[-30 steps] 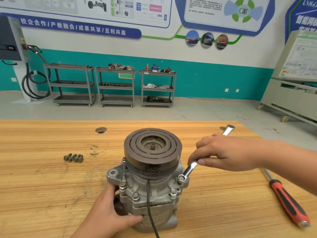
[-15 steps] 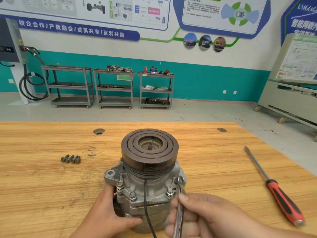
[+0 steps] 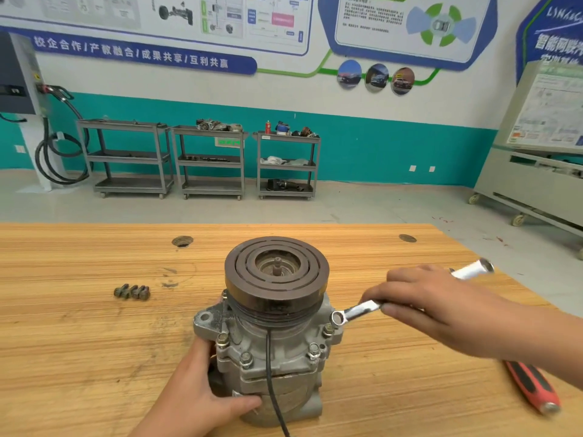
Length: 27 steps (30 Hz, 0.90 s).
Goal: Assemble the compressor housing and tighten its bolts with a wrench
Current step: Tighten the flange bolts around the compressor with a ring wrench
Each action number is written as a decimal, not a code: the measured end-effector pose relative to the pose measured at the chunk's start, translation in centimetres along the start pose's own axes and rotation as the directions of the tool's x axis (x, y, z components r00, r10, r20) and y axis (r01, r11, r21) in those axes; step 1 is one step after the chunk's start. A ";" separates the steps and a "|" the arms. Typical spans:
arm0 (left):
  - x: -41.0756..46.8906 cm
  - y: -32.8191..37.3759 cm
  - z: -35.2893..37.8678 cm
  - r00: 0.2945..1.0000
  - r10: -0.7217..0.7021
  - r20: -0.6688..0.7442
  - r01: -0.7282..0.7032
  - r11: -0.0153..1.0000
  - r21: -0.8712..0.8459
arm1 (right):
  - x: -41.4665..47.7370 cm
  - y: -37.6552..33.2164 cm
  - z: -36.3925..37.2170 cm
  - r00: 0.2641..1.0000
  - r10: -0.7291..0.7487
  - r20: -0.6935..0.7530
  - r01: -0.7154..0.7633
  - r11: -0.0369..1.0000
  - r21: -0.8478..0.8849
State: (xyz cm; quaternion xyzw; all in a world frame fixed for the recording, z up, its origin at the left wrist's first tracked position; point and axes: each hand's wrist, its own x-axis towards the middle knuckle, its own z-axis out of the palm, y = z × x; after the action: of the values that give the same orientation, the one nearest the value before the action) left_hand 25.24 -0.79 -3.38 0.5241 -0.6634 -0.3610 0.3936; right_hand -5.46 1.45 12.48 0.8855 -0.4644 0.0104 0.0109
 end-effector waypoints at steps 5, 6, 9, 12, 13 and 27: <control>0.0 -0.1 -0.1 1.000 -0.005 0.001 0.005 1.000 -0.021 | 2.2 1.1 0.0 0.995 -0.034 0.098 0.031 0.999 0.027; 0.0 0.0 -0.1 1.000 -0.007 0.004 0.007 1.000 -0.021 | 2.5 1.2 -0.2 0.992 -0.037 0.123 0.032 0.998 0.045; -0.1 0.1 -0.1 1.000 -0.003 0.015 0.004 0.999 -0.047 | 3.6 1.2 -0.8 0.980 -0.027 0.199 0.010 0.996 0.089; -0.2 0.3 -0.1 1.000 -0.003 0.018 0.004 0.998 -0.057 | 4.3 1.0 -1.9 0.950 0.014 0.312 -0.062 0.988 0.144; -0.2 0.3 -0.2 1.000 -0.008 0.016 0.009 0.999 -0.049 | 4.3 0.9 -2.2 0.926 0.047 0.375 -0.118 0.978 0.170; -0.1 0.2 0.0 0.999 0.035 0.004 -0.034 0.997 -0.063 | -1.6 -6.9 4.8 0.913 -0.130 0.387 -0.400 -0.096 0.911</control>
State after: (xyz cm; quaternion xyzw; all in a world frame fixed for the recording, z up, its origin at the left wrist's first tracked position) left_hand 25.23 -0.63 -3.24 0.4990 -0.6615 -0.3762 0.4145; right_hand -0.61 6.53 7.61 0.5347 -0.3873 0.1881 -0.7271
